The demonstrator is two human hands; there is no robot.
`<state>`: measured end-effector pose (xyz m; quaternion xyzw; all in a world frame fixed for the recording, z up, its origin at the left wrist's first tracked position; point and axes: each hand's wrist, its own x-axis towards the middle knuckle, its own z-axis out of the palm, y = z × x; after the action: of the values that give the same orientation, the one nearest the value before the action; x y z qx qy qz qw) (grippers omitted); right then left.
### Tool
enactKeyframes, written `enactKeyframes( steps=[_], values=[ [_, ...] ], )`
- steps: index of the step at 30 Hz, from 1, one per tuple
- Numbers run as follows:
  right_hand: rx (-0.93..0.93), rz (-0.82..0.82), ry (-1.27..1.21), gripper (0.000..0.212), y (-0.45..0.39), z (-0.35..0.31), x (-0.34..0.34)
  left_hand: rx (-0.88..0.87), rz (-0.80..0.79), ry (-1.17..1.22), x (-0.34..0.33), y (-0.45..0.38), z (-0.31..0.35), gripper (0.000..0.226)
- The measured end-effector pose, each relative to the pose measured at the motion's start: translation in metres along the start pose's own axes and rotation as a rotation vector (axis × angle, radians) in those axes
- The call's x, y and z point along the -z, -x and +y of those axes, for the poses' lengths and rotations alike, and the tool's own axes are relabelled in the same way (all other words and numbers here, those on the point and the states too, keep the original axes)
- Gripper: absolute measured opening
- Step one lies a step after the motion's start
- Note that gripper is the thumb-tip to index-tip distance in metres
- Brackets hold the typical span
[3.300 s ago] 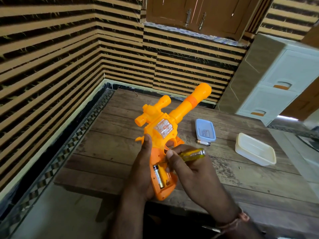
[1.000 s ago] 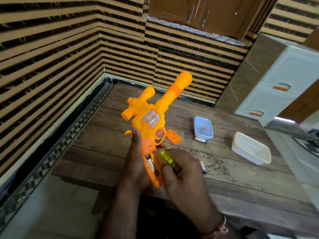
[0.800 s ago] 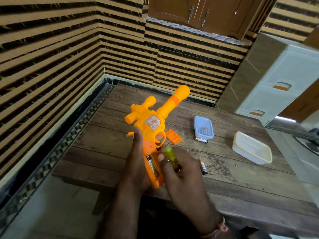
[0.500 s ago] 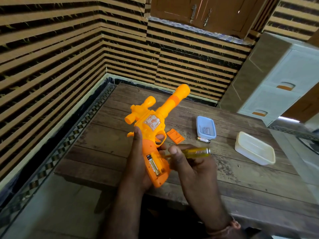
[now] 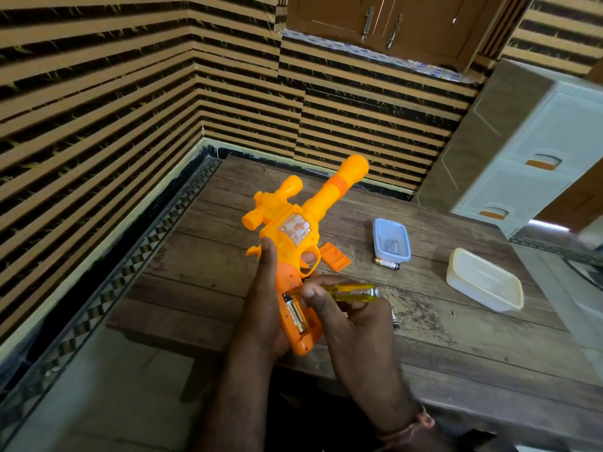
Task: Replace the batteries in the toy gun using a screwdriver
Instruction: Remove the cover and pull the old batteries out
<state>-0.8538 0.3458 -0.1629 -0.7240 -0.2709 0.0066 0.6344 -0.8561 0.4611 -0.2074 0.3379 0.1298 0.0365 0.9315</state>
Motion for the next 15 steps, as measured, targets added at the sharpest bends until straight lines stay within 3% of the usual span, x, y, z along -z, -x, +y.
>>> enactKeyframes(
  steps=[4,8,12,15],
  values=[
    [0.01,-0.041,0.153,0.05,-0.01,0.002,-0.002,-0.044,0.002,0.003,0.003,-0.002,-0.005,0.088],
    [0.043,0.022,0.235,0.047,-0.03,-0.008,0.001,-0.024,-0.019,-0.002,-0.002,-0.003,-0.011,0.082],
    [-0.016,0.013,0.195,0.065,-0.036,-0.002,0.004,0.026,-0.01,0.063,0.001,-0.007,-0.011,0.084],
    [-0.019,-0.04,0.202,0.054,-0.023,0.002,0.002,-0.008,-0.018,0.145,0.003,-0.004,-0.007,0.081]
  ],
)
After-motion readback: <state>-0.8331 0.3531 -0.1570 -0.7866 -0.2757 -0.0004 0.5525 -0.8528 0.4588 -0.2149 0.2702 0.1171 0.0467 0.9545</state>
